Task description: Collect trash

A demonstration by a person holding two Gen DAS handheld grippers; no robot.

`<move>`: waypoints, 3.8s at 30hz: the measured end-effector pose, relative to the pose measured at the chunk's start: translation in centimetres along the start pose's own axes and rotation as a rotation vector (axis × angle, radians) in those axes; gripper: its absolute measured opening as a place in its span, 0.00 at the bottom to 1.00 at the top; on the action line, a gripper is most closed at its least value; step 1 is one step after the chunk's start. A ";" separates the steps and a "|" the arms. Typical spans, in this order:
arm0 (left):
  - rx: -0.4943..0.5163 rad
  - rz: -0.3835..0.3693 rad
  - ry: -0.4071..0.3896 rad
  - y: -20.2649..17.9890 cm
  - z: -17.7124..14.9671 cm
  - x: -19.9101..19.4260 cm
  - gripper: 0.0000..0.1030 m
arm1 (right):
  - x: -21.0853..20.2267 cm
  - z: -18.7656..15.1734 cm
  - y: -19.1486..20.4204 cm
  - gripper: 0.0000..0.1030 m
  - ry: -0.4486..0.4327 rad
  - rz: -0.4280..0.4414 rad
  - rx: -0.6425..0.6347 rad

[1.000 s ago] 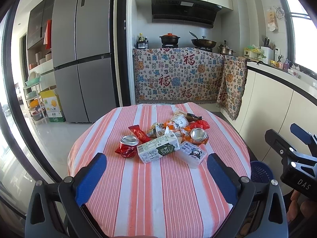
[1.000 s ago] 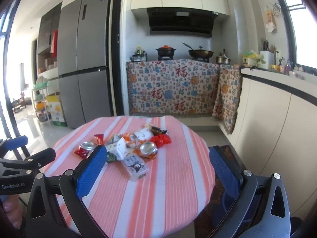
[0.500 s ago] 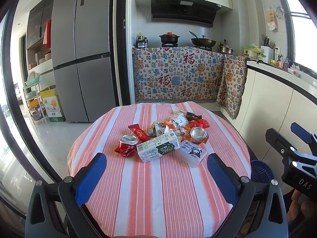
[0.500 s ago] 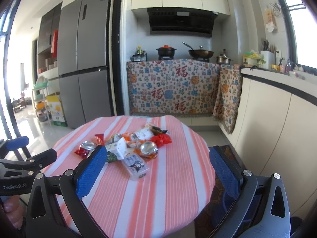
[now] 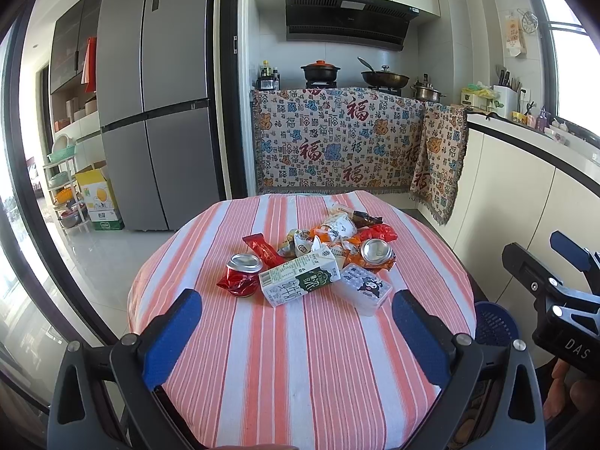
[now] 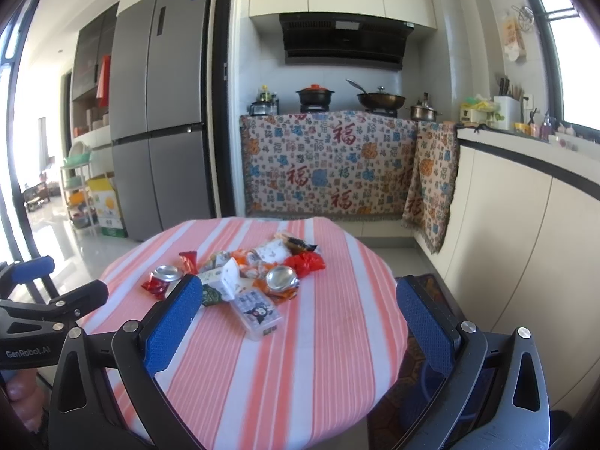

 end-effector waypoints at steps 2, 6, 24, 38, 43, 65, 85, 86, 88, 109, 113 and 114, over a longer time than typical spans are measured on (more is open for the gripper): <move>0.000 0.000 0.001 0.0 -0.2 -0.1 1.00 | 0.0 0.1 0.0 1.00 0.000 -0.001 0.000; 0.001 0.000 0.001 0.0 -0.2 0.0 1.00 | 0.0 0.1 0.0 1.00 0.001 -0.001 -0.001; 0.004 0.001 0.006 -0.1 -0.4 0.1 1.00 | 0.1 -0.4 0.1 1.00 0.006 -0.002 -0.002; 0.004 0.002 0.012 0.1 -1.2 -0.1 1.00 | 0.4 -0.9 0.2 1.00 0.023 0.000 -0.008; 0.008 0.003 0.026 0.3 -0.8 0.6 1.00 | 0.6 -0.9 0.1 1.00 0.035 0.000 -0.010; -0.010 0.021 0.139 1.5 -1.7 3.9 1.00 | 3.1 -1.9 -0.2 1.00 0.127 -0.013 -0.021; -0.008 0.051 0.250 1.7 -4.0 8.0 1.00 | 5.5 -4.0 -0.7 1.00 0.209 0.000 -0.020; -0.009 0.053 0.255 1.7 -4.1 8.3 1.00 | 5.7 -4.2 -0.6 1.00 0.215 0.003 -0.021; -0.012 0.055 0.267 1.8 -4.3 8.8 1.00 | 6.1 -4.5 -0.5 1.00 0.225 0.009 -0.025; -0.025 0.062 0.349 2.8 -6.3 13.9 1.00 | 10.0 -7.5 0.3 1.00 0.345 0.094 -0.044; -0.021 0.061 0.369 2.9 -6.9 15.2 1.00 | 10.8 -7.8 0.5 1.00 0.359 0.123 -0.054; -0.022 0.059 0.379 3.0 -7.2 15.6 1.00 | 11.1 -7.9 0.6 1.00 0.363 0.138 -0.059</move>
Point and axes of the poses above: each gripper's, at about its wrist camera, not at the fingertips, and x roughly the way its jaws point, y to its left, z to its top, the point moved 1 cm from there along x, roughly the way its jaws point, and after that the axes turned 2 degrees about z, right-handed, at the moved point
